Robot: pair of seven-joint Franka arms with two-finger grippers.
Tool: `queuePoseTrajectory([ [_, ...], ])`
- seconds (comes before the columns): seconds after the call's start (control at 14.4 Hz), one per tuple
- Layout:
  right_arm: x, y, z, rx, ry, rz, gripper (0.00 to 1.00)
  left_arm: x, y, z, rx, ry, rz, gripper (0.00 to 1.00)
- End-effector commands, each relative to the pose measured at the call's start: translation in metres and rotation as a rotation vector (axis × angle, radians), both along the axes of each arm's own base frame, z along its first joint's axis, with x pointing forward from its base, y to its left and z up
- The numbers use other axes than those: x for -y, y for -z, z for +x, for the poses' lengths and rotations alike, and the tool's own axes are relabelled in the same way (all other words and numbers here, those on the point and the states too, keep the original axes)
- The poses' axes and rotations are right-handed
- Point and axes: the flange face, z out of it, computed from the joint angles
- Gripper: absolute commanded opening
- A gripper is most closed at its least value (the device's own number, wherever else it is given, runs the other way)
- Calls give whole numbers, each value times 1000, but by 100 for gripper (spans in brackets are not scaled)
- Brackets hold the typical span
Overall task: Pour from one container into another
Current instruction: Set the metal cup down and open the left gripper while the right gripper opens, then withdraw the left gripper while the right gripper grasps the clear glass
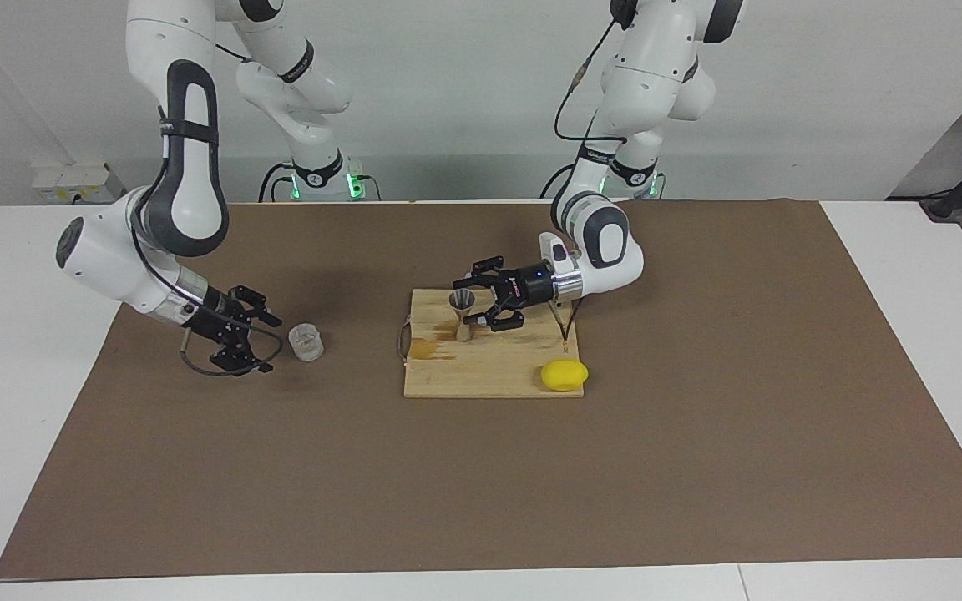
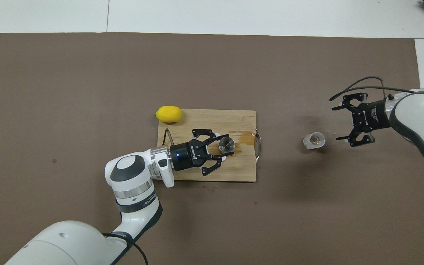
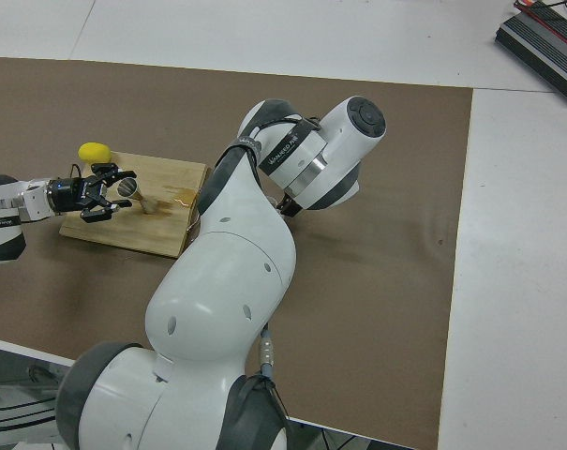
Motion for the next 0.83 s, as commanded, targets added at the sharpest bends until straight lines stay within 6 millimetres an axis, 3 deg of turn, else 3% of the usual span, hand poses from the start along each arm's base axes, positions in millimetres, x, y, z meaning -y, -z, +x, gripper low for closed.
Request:
queuePoseTrajectory([
  [0.0, 14, 19, -17, 15, 13, 43, 98, -10, 1, -2, 12, -18, -15, 100],
  [0.14, 11, 28, -23, 7, 27, 76, 97, -26, 5, -8, 2, -7, -42, 100],
  [0.35, 6, 49, -38, 32, 7, 143, 94, -67, 3, -4, 27, 42, -10, 100],
  [0.69, 2, 67, -37, 39, 67, 194, 93, -158, -4, 9, 65, 142, 25, 100],
  [0.76, 0, 68, -37, 49, 60, 202, 93, -184, -3, 11, 65, 158, 35, 100],
])
